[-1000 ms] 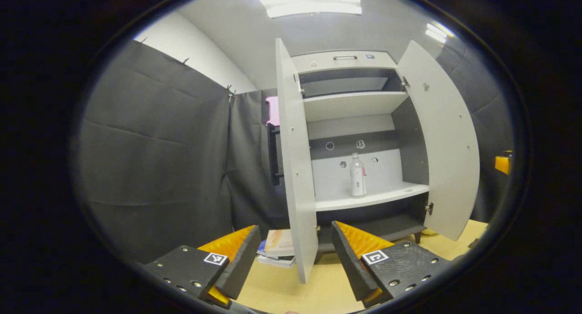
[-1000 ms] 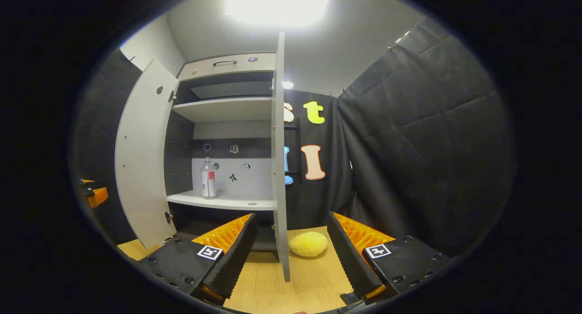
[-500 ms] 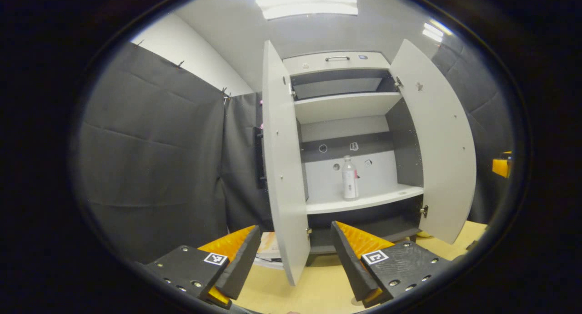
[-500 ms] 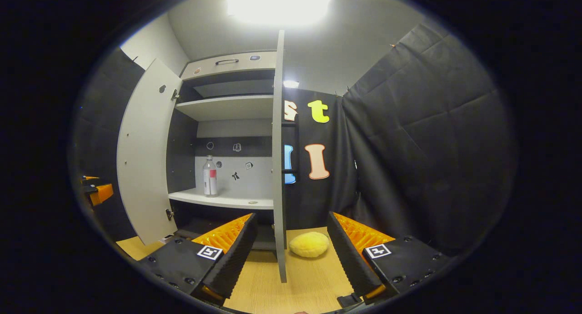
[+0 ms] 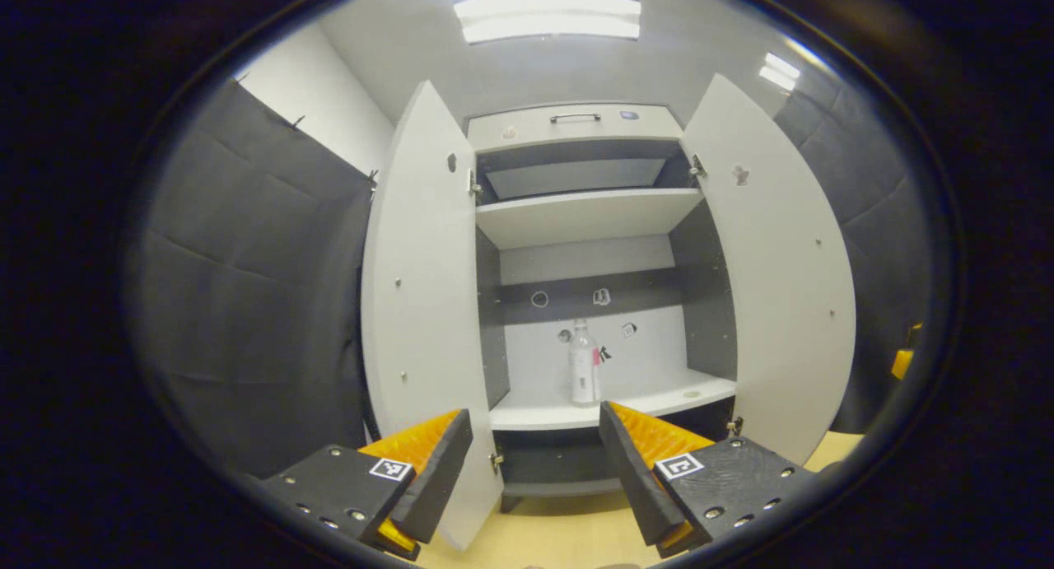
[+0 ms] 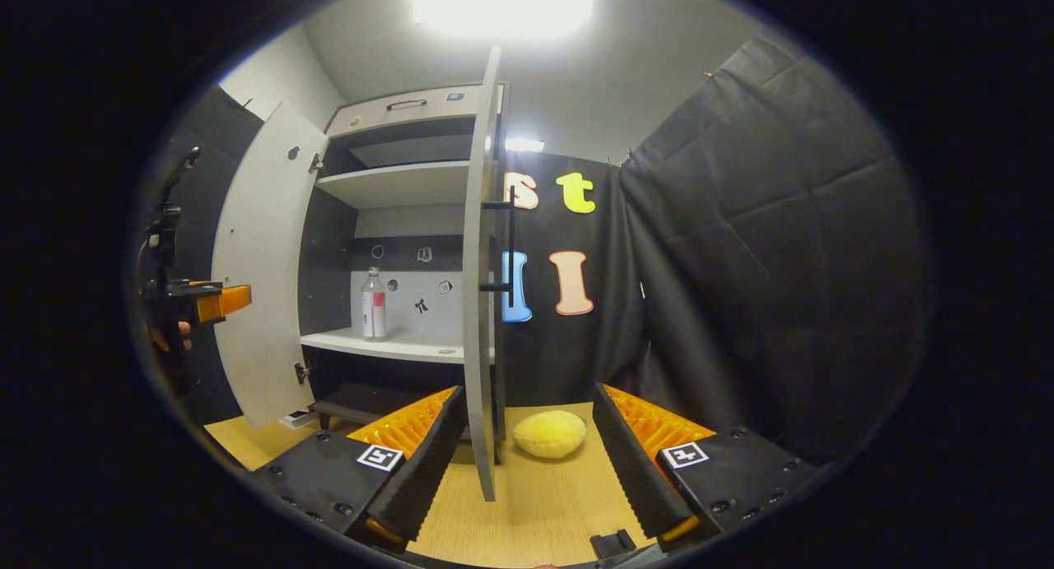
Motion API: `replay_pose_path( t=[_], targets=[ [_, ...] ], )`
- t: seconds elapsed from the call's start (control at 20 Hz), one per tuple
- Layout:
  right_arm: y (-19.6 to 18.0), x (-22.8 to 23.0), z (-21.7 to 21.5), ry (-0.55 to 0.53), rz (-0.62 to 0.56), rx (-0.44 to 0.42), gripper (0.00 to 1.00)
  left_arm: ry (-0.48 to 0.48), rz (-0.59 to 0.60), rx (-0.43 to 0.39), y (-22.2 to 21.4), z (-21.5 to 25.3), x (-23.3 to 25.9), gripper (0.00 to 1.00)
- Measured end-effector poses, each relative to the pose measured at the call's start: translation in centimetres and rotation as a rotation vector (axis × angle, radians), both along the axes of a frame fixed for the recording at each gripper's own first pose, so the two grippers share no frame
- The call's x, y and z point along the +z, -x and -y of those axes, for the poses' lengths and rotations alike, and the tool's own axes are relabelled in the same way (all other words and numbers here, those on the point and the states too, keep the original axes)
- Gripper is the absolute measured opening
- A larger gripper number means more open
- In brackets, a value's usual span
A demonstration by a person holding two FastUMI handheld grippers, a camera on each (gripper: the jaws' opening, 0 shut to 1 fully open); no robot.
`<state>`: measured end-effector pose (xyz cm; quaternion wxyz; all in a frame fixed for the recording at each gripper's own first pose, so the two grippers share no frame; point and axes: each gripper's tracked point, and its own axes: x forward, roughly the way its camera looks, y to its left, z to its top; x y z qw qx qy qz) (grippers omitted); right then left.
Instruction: Grasp the bottle in the cabinet with the left hand and place it on the coaster, then close the right door with the right hand and the left door with the left hand.
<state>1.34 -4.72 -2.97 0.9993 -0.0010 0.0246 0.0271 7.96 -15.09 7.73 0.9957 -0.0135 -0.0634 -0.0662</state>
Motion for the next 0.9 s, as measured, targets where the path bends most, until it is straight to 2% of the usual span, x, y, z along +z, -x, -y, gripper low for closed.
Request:
replay_pose_path(
  t=[0.1,0.15,0.2,0.25,0.55,0.6,0.65,0.7,0.75,0.9],
  targets=[
    [-0.4,0.0,0.3,-0.003,0.002,-0.022,0.98,-0.003,0.017,-0.014,-2.6,1.2,0.8,0.91],
    [-0.6,-0.3,0.4,0.002,-0.001,-0.032,0.93,-0.004,0.022,-0.026,-3.9,1.9,1.2,0.88],
    [-0.9,-0.3,0.5,0.01,-0.003,-0.048,0.93,0.0,0.026,-0.044,-5.5,2.7,1.4,0.91],
    [-1.0,-0.4,0.9,0.016,-0.005,-0.069,0.98,0.008,0.028,-0.063,-7.0,3.5,1.6,0.91],
    [-2.4,-0.9,1.5,0.015,-0.011,-0.182,0.98,0.063,-0.003,-0.166,-16.7,7.5,1.7,0.91],
    [-2.7,-0.9,1.4,0.006,-0.013,-0.197,0.94,0.069,-0.007,-0.177,-18.1,7.9,1.6,0.91],
    [-2.8,-0.9,1.3,0.003,-0.01,-0.212,0.98,0.071,-0.009,-0.186,-19.6,8.2,1.5,0.91],
    [-3.0,-1.0,1.4,0.008,-0.01,-0.229,0.98,0.07,-0.016,-0.189,-21.0,8.4,1.2,0.84],
    [-3.2,-1.3,1.4,0.016,-0.015,-0.245,0.98,0.069,-0.027,-0.195,-22.3,8.7,0.9,0.97],
    [-2.9,-1.3,1.5,0.027,-0.036,-0.286,0.98,0.093,-0.056,-0.197,-25.7,9.3,-0.5,0.97]
  ],
)
